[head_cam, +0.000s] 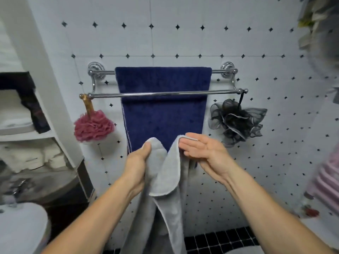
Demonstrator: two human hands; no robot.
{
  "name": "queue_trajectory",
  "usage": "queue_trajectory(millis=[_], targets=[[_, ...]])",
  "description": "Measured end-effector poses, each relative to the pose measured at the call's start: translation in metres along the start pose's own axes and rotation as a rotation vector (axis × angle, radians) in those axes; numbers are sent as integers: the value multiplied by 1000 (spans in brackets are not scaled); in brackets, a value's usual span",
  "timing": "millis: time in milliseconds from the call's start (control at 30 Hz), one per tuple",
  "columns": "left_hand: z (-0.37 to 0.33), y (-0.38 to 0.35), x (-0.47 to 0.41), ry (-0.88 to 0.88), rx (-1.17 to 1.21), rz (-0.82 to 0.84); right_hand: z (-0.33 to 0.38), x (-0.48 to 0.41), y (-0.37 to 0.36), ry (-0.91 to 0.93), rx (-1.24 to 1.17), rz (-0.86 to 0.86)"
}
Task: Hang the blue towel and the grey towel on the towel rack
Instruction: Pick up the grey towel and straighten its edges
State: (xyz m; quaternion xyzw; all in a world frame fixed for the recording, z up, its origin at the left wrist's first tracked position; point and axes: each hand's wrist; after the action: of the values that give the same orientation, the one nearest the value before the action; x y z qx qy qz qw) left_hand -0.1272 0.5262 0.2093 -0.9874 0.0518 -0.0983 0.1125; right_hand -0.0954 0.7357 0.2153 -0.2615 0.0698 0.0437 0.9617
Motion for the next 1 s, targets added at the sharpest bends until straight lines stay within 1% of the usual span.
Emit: queue_trajectory(millis=[67,167,233,300,367,467,533,600,667,767,833,900,1000], targets=[[10,-8,13,-46,45,116,-6,0,-18,151,185,44],[21,-17,31,-98,141,253,-20,7,-38,405,612,24],[25,-20,38,-137,210,277,-27,12,-46,561,884,16],[24,-21,43,-184,226,229,-27,15,-48,654,1031,-24],[23,-22,45,-233,207,172,-25,19,-52,635,1043,-100],[23,-23,49,-300,120,158,-20,24,-57,592,996,-229],[25,-22,49,-356,40,128,-19,25,-60,574,1003,-283],[26,-20,49,-413,-34,98,-16,26,-59,539,946,-317],[27,-16,49,-480,-119,130,-16,27,-57,521,933,-321],[25,-12,52,-600,-212,272,-18,30,-59,510,952,-331],[26,-11,51,-683,-348,271,-19,32,-60,484,959,-364],[24,-8,48,-700,-425,194,-21,33,-60,453,957,-377],[14,1,40,-578,-320,155,-27,35,-53,375,956,-374]])
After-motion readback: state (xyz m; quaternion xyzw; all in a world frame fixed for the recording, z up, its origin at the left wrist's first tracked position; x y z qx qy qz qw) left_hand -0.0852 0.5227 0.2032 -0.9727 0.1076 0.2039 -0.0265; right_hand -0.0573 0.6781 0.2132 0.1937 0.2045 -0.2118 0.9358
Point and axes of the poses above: each hand's wrist, its own x-axis away from the middle knuckle, its own y-axis out of the back of the hand, z = x × y, and after that the axes turned 7 degrees about -x, right-handed
